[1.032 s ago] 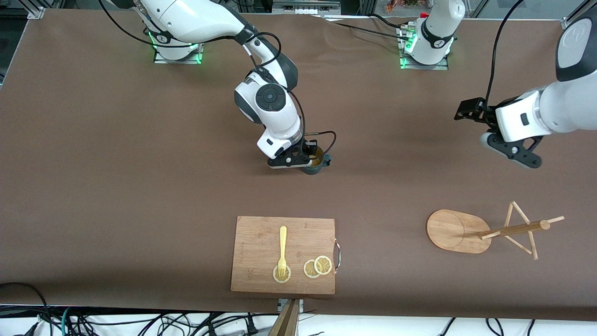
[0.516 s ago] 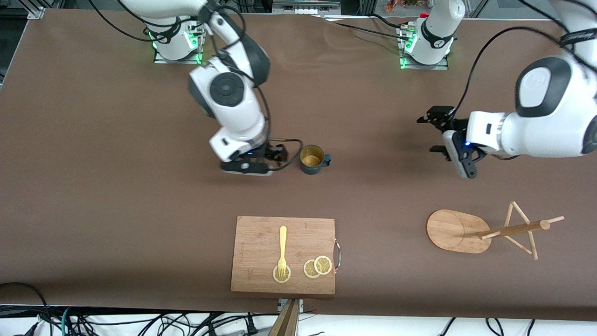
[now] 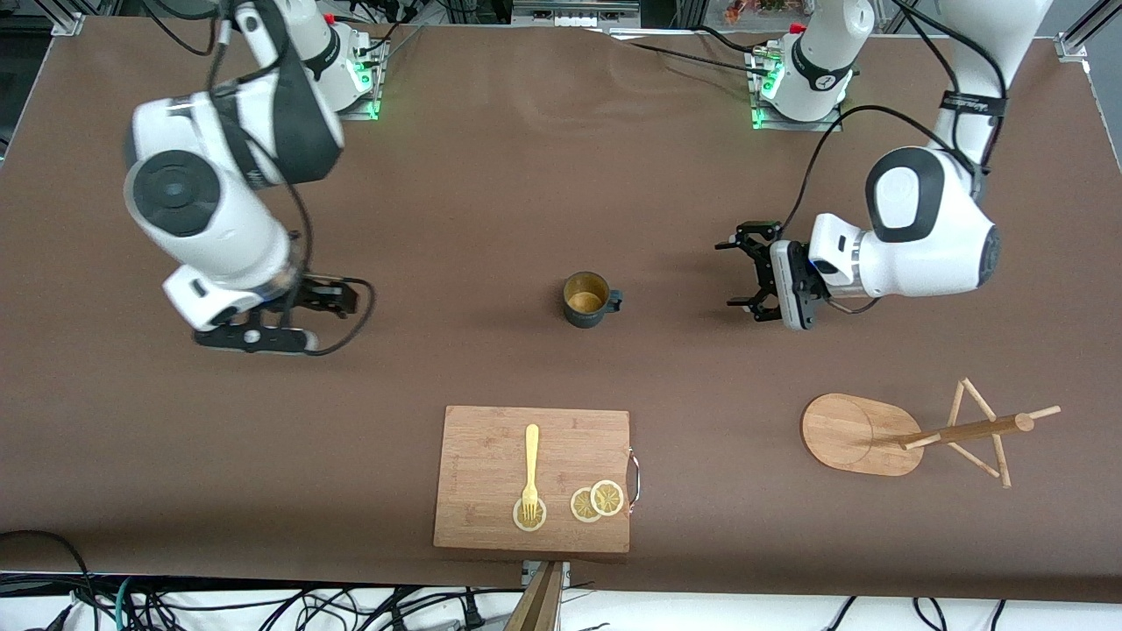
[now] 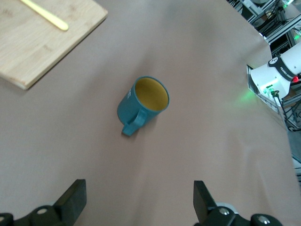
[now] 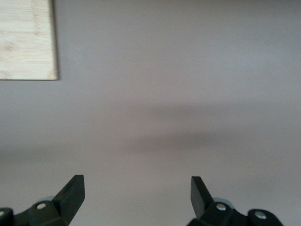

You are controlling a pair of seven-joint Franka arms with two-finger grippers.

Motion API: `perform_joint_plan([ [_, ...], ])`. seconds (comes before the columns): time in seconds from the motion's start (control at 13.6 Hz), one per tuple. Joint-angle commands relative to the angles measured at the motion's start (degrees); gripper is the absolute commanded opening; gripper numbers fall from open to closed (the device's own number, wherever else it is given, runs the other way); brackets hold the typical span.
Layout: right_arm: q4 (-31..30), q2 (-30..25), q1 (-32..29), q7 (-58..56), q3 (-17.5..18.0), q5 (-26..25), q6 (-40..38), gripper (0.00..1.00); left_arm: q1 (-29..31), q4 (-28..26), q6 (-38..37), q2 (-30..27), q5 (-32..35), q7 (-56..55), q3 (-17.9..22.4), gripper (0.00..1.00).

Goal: Pass cup and hang on rack
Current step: 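Release the mug with the right gripper while the left gripper reaches the handle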

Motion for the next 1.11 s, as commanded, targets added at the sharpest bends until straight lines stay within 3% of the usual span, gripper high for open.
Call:
perform_joint_plan([
  [0.0,-1.51,-5.83,0.48,-6.88,-5.07,2.05,-6.41,1.0,0.19,-4.53,4.4,0.15,-8.22,12.04,-1.01,1.0],
  [0.22,-1.77,-8.39,0.48,-14.96,-10.26,4.24,-11.71,1.0,0.19,-7.26,6.52,3.49,-20.6,27.33,-1.8,1.0],
  [0.59,-4.92,-11.37,0.13,-28.49,-16.94,6.62,-9.35,1.0,-1.29,-7.53,6.52,11.22,-37.75,51.85,-1.8,1.0],
  [0.66,-5.28,-12.34,-1.53,-28.96,-15.91,6.1,-9.78,1.0,-1.74,-7.35,6.52,12.71,-40.31,58.16,-1.8,1.0],
  [0.74,-5.28,-12.52,-5.29,-28.88,-12.59,5.84,-9.87,1.0,-2.35,-7.26,6.43,14.47,-43.72,63.19,-1.8,1.0],
  [0.88,-5.2,-13.14,-18.0,-28.87,-1.89,6.01,-9.96,1.0,-3.75,-7.18,6.43,17.9,-49.36,70.24,-1.8,1.0],
  [0.96,-5.37,-13.75,-21.72,-28.88,1.73,5.57,-9.96,1.0,-4.46,-6.83,6.43,19.57,-51.73,72.71,-1.8,1.0],
  [1.03,-6.16,-15.41,-22.98,-28.88,2.11,5.4,-9.61,1.0,-4.81,-6.65,6.43,20.8,-53.41,74.64,-1.8,1.0],
])
